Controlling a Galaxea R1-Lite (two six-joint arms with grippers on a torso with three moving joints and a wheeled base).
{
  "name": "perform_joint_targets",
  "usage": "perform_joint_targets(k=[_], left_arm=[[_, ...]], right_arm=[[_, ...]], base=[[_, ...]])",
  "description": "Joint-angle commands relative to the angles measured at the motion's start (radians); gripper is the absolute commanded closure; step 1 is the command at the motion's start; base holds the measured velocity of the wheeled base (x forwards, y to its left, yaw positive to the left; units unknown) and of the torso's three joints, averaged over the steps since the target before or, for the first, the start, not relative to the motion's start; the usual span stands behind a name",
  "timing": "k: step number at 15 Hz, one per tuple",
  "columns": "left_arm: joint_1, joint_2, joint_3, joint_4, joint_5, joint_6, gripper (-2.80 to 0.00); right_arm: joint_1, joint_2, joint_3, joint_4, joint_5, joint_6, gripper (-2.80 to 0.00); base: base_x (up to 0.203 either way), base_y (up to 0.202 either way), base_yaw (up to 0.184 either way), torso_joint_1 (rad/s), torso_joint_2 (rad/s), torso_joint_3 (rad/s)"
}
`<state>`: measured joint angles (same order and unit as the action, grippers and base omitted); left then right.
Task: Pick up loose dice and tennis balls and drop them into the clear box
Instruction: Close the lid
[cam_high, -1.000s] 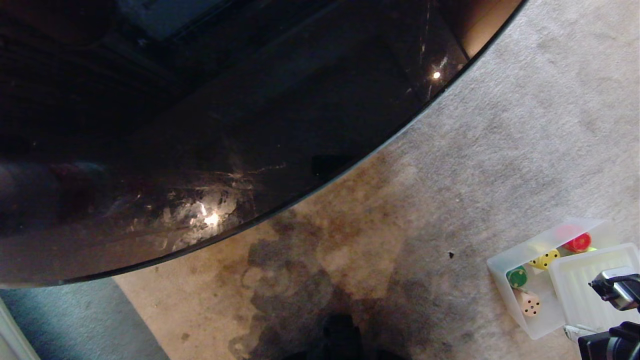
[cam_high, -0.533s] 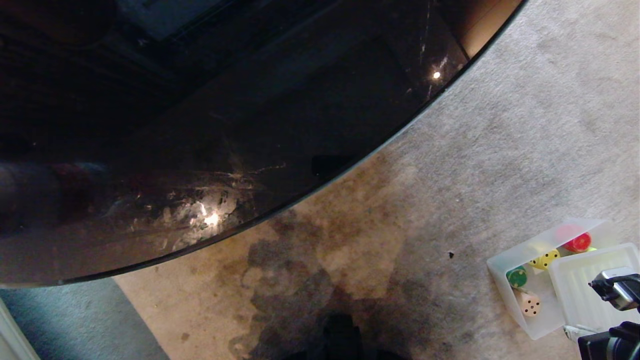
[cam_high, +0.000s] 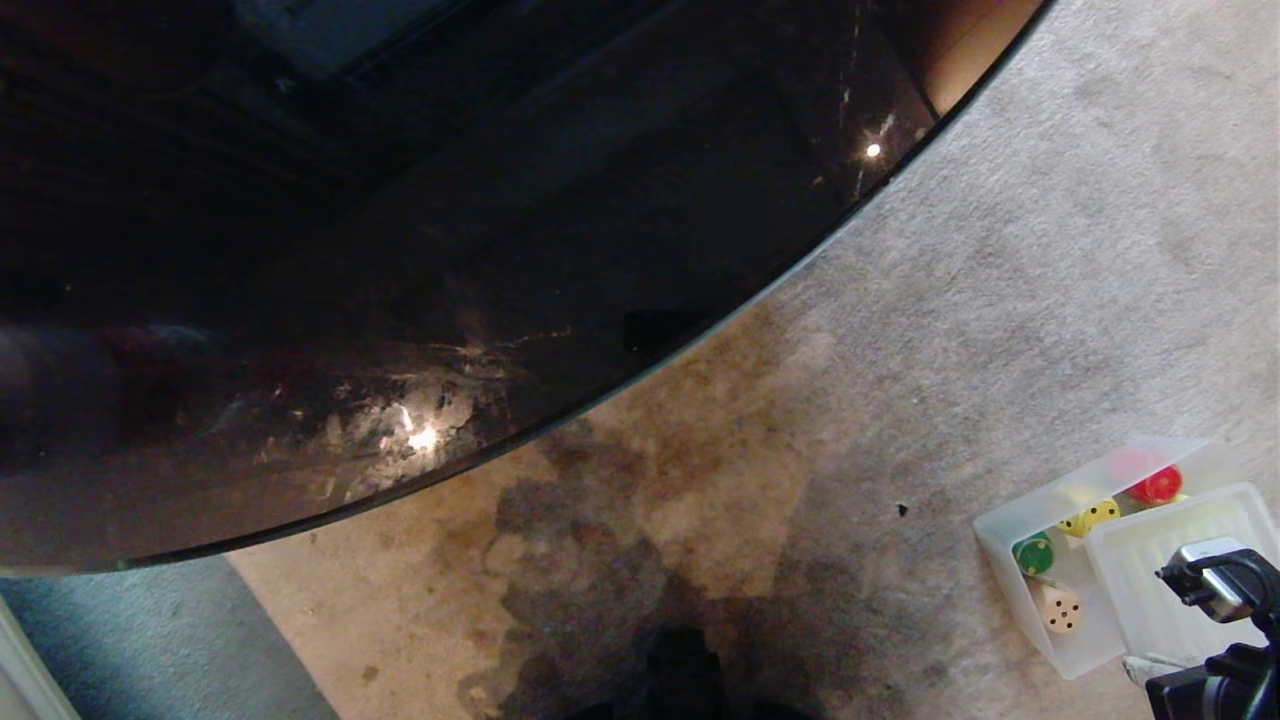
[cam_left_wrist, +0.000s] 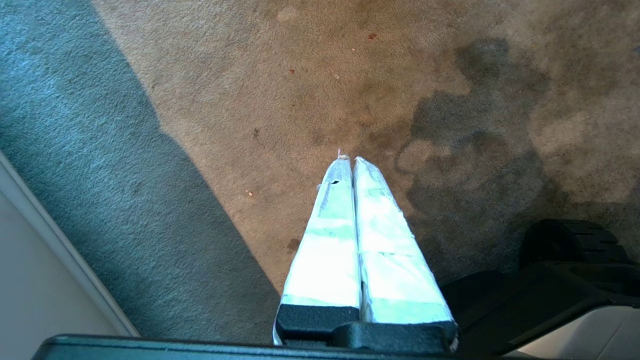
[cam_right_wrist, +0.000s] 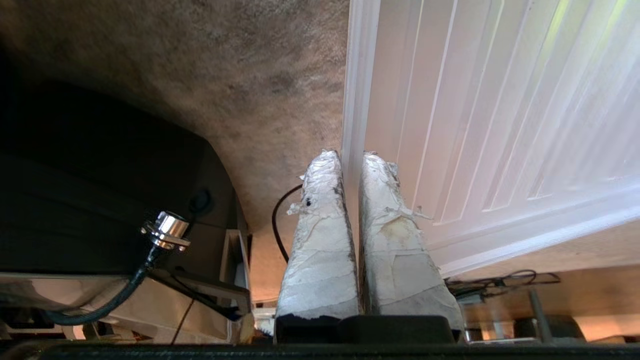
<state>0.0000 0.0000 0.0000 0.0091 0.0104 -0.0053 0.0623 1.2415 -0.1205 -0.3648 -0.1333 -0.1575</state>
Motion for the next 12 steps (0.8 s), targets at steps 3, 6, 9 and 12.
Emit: perform_joint_targets(k=[3, 6, 9, 12], left_arm=[[0.0, 0.0, 0.0, 0.0, 0.0, -0.001, 0.0], [0.0, 0.0, 0.0, 0.0, 0.0, -0.001, 0.0], [0.0, 0.0, 0.0, 0.0, 0.0, -0.001, 0.0], [0.0, 0.0, 0.0, 0.0, 0.0, -0.001, 0.0]], right_arm=[[0.001, -0.005, 0.038, -0.031, -0.003, -0.011, 0.0], [0.001, 0.0, 0.045, -0.048, -0.002, -0.014, 0.0], [0.001, 0.001, 0.055, -0.06, -0.003, -0.022, 0.0], [0.001, 0.005, 0.059, -0.061, -0.001, -0.082, 0.0]], base=[[0.0, 0.0, 0.0, 0.0, 0.0, 0.0], [0.0, 0.0, 0.0, 0.0, 0.0, 0.0], [0.0, 0.0, 0.0, 0.0, 0.0, 0.0], [0.0, 0.0, 0.0, 0.0, 0.0, 0.0]])
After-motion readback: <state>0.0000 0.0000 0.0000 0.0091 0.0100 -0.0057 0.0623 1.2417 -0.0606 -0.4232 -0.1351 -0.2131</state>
